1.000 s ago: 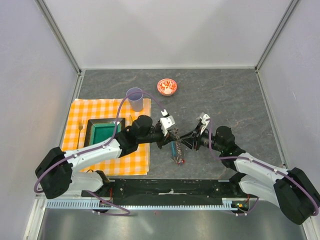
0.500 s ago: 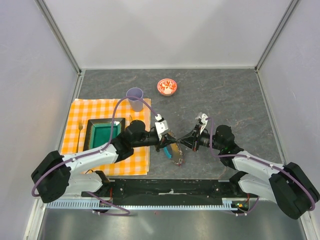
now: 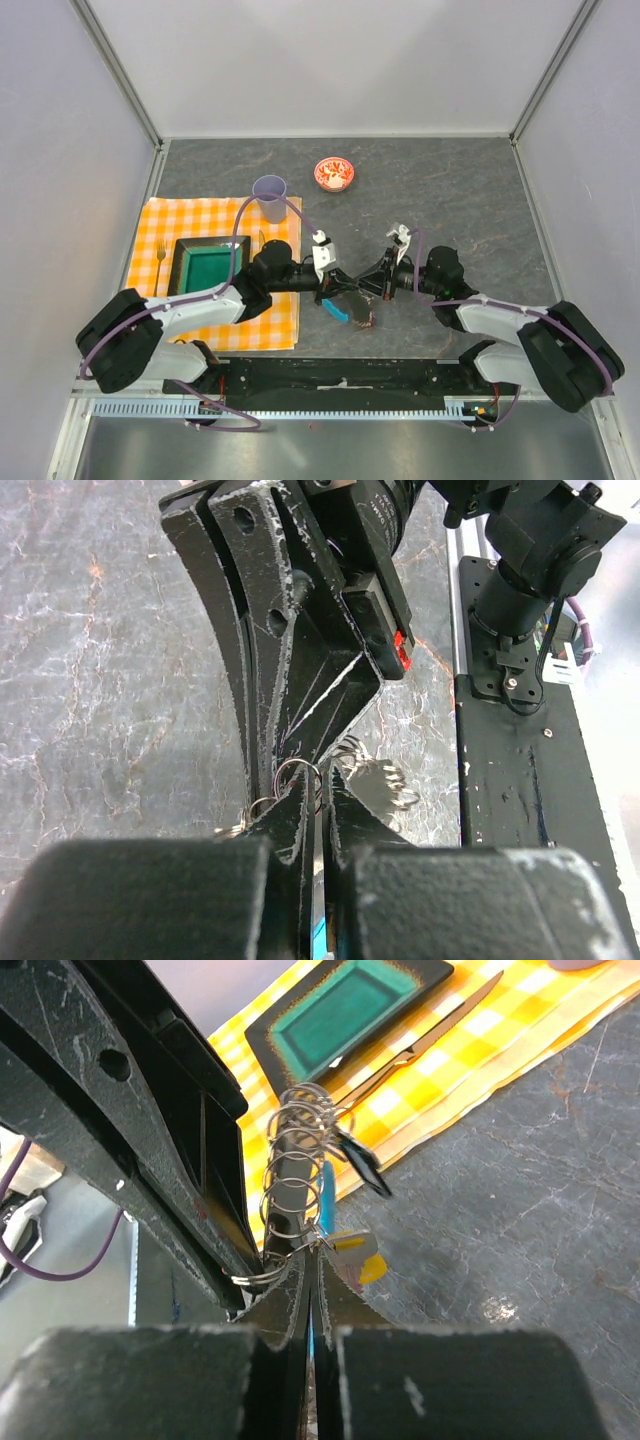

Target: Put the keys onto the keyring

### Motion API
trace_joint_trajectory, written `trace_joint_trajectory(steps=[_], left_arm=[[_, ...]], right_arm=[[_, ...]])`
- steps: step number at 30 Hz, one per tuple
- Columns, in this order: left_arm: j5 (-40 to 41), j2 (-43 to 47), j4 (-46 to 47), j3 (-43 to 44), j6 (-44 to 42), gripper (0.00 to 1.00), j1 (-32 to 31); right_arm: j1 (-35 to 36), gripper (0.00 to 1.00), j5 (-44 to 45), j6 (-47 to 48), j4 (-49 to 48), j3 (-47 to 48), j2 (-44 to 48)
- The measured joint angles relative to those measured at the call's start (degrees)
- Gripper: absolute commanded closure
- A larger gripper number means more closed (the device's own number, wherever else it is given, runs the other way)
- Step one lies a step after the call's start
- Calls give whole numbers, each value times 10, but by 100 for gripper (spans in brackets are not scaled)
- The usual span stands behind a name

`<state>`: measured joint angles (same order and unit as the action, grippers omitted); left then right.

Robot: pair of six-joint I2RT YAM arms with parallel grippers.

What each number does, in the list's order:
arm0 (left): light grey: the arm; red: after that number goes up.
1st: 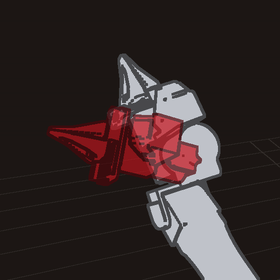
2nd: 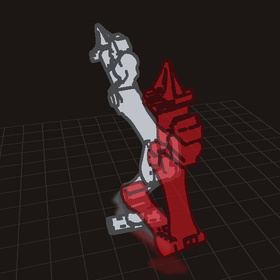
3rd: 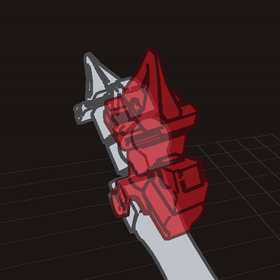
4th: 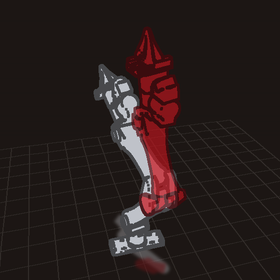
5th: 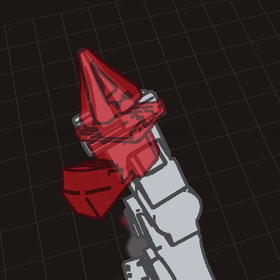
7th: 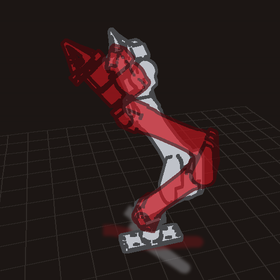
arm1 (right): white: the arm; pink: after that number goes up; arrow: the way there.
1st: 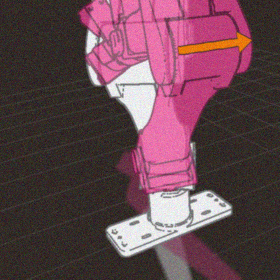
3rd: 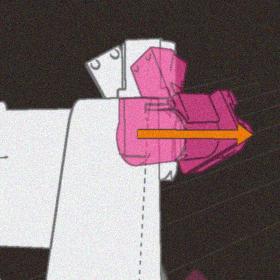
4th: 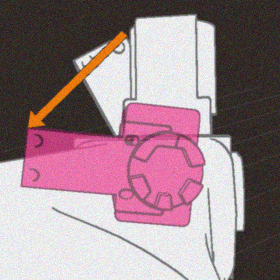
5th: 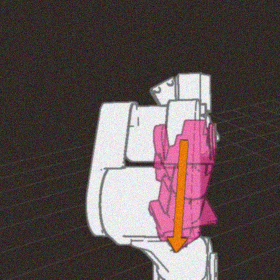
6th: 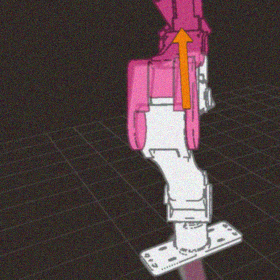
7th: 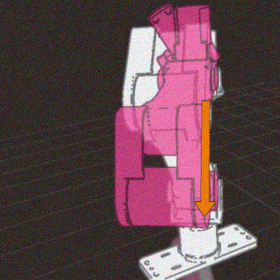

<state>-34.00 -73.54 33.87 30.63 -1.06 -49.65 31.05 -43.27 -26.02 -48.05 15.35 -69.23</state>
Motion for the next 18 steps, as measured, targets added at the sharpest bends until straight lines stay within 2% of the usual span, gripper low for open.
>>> trace_joint_trajectory(steps=[5,9,12,18], left_arm=[[-18,-26,21,-5,13,98,7],[-21,-25,31,-14,13,98,7],[-20,-7,54,-26,7,98,4],[-14,41,122,-60,-6,98,3]], right_arm=[[-2,86,-15,-21,-25,12,-54],[0,81,-15,-20,-16,15,-54],[10,74,13,13,52,27,-21],[23,63,139,87,234,75,74]])
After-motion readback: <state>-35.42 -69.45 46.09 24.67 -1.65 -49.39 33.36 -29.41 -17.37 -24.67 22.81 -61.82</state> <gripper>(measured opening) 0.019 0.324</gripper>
